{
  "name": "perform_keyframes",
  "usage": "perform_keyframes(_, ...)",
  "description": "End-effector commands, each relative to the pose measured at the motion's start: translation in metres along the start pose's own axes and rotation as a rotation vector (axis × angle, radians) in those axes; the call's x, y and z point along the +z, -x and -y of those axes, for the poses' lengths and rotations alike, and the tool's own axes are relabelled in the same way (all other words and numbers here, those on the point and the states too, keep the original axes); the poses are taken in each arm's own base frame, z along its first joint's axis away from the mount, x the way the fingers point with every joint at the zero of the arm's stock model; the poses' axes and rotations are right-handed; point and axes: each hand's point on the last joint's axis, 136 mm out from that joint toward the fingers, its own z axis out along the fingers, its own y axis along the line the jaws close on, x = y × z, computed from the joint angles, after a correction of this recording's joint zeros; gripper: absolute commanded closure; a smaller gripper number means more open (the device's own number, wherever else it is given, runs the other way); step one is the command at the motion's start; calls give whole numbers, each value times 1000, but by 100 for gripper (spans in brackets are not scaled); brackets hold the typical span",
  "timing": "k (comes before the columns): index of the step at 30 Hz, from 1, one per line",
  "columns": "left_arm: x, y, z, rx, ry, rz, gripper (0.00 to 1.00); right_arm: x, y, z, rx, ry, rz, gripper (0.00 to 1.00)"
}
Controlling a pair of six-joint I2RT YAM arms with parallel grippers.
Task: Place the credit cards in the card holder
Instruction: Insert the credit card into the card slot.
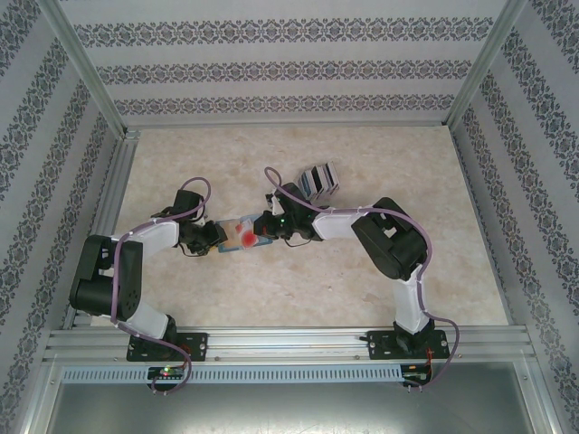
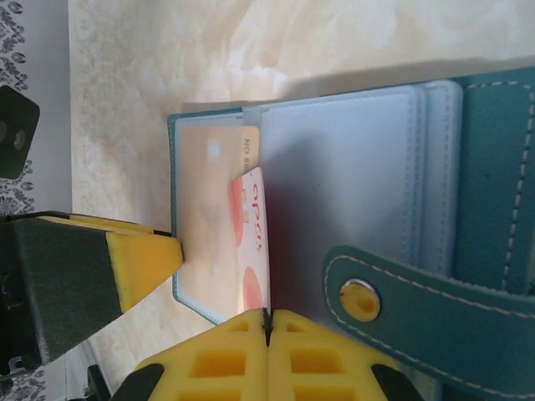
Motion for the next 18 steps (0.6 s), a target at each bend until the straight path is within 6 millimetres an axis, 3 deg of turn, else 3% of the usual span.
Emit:
perform_keyframes(1,4,0,1,11,-25,-2,68,5,11,9,15,-31,45,93)
perform_keyframes(18,6,-2,4,19,-20,-5,69,18,13,14,1,-62,113,93)
